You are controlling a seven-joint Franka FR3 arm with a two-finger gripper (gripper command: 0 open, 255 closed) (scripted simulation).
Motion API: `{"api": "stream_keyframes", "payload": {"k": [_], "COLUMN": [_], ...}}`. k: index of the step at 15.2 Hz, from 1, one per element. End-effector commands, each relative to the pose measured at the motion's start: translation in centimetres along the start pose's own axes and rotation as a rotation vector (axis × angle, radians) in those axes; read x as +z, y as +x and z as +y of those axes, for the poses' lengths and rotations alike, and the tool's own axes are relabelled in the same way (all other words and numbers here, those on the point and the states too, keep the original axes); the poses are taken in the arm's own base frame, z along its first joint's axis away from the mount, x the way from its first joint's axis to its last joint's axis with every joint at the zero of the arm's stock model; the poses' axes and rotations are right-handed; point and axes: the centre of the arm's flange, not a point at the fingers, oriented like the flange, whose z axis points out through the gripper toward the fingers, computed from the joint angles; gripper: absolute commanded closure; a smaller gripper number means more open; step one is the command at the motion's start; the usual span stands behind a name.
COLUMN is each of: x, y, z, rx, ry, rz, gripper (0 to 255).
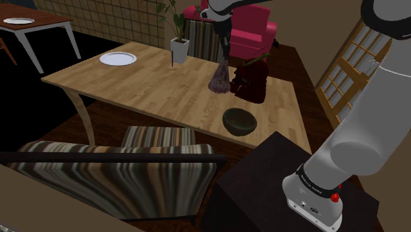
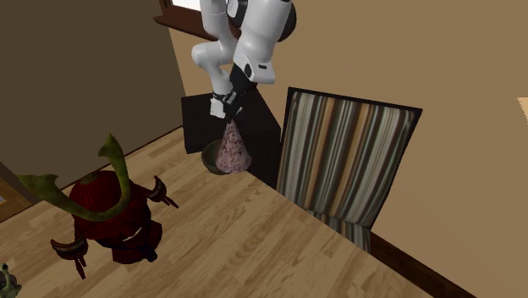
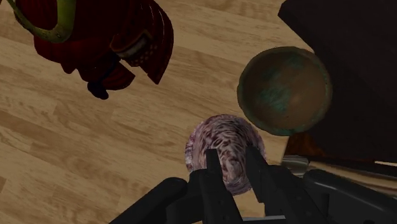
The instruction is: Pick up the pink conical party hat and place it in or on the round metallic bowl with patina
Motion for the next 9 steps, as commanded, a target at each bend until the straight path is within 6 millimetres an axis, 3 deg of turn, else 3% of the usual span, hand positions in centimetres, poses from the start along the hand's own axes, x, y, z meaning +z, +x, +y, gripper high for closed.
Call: {"api": "stream_keyframes", "payload": {"k": [1, 9], "x": [-0.8, -2.7], "y": [-2.2, -10.5], "z": [-1.7, -7.9], "rx": [0.000, 0.000], "ry": [0.000, 0.000], "rz": [0.000, 0.000], "gripper": [255, 255]}}
